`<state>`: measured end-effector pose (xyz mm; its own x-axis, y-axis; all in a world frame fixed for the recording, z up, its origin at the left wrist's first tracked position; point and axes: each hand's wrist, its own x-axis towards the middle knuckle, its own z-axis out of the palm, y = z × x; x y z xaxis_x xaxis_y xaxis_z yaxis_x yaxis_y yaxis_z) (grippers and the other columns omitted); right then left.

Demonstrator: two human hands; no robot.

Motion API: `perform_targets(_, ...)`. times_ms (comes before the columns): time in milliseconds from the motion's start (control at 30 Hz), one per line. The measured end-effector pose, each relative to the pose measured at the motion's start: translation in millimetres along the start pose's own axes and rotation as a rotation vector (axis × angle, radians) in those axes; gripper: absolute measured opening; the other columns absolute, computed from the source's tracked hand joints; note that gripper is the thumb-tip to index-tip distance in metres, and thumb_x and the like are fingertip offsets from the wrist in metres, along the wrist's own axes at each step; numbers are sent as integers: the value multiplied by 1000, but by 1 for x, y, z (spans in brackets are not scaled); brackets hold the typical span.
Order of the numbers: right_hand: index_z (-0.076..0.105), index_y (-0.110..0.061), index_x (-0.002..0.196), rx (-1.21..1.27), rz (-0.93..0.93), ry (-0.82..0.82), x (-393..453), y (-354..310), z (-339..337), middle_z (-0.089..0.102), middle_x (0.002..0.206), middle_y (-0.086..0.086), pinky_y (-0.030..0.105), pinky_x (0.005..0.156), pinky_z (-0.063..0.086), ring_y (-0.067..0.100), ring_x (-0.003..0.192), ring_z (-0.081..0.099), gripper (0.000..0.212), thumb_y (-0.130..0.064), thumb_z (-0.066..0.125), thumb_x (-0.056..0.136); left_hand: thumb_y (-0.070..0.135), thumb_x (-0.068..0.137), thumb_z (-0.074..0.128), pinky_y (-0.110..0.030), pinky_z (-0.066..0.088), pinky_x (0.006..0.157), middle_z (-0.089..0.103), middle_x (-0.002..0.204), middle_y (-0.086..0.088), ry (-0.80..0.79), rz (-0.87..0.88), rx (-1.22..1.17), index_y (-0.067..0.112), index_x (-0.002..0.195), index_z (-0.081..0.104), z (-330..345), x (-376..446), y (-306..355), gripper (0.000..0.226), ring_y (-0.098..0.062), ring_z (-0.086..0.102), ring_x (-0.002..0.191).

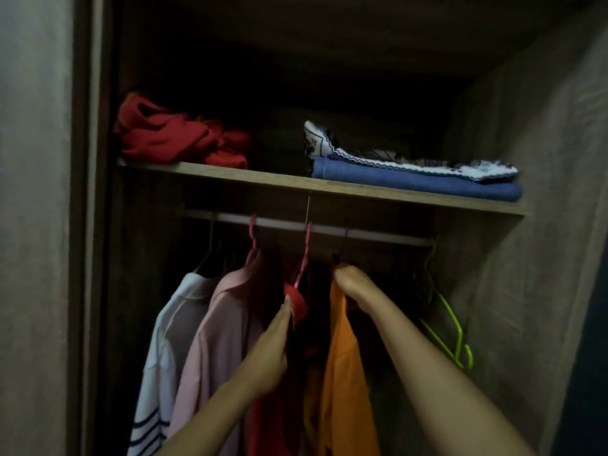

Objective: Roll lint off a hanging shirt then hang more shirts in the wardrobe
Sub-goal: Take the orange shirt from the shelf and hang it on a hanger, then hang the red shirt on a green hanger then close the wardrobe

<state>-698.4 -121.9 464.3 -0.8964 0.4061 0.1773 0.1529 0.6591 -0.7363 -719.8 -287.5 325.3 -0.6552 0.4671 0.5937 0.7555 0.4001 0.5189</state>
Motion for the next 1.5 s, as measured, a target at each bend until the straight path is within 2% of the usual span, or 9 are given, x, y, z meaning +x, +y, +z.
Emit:
perform_targets(133,50,-17,61,-28,-1,10,6,9,10,55,67,4,25,49,34,16,58,51,35,-16,35,93,-8,91,38,-5,6,112,2,160,4,-9,11,9,32,140,-19,-2,1,-4,85,-4,9,146)
perform_targets(333,61,-8,97,-93,-15,171,-32,23,21,63,100,14,29,74,39,33,93,61,24,-23,43,94,-2,93,44,-3,8,110,6,159,5,0,22,17,31,145,-13,-4,-4,-6,84,-6,14,146)
perform_targets(500,28,-11,147,-230,-94,232,-85,48,34,65,113,8,24,71,44,22,102,66,53,-14,48,97,-10,82,44,-20,23,116,11,161,-2,-68,61,82,35,146,-16,-12,-16,-21,99,-14,25,145)
perform_targets(767,5,-14,154,-288,-75,233,-108,79,47,64,120,11,33,85,52,24,106,65,74,-13,51,96,-15,63,40,-43,47,97,37,149,-17,-116,17,93,40,145,-24,-19,-24,-26,117,-30,54,121)
perform_targets(900,-4,-17,153,-287,-178,319,-118,68,46,20,159,6,28,100,43,20,137,40,77,-31,48,97,-4,84,51,-7,18,111,12,161,-7,-53,42,156,27,147,-17,-29,-30,-9,97,-18,25,145)
perform_targets(1033,11,-25,153,-177,-518,440,-132,15,28,16,160,-8,23,110,26,9,145,21,72,-38,50,94,29,94,47,-11,13,115,14,160,3,296,263,214,19,153,10,-101,-12,35,70,-3,14,146)
perform_targets(1200,43,-23,139,-38,-978,614,-133,-95,3,48,137,-6,18,99,35,7,126,45,52,-21,58,90,8,91,53,-22,28,114,45,145,-4,667,422,318,8,141,43,-225,36,94,51,-11,39,137)
perform_targets(1400,50,-23,129,-44,-863,405,-65,-222,-17,51,128,3,29,80,41,20,111,51,40,-23,56,89,22,93,52,-32,35,105,52,133,-9,598,130,603,10,127,54,-298,102,101,36,-24,49,124)
perform_targets(1500,43,-22,138,-54,-697,147,-21,-246,-11,52,134,9,35,91,46,27,119,53,56,-31,64,86,50,92,45,-45,30,108,46,141,-12,426,-101,841,13,141,37,-296,121,91,61,-32,45,128)
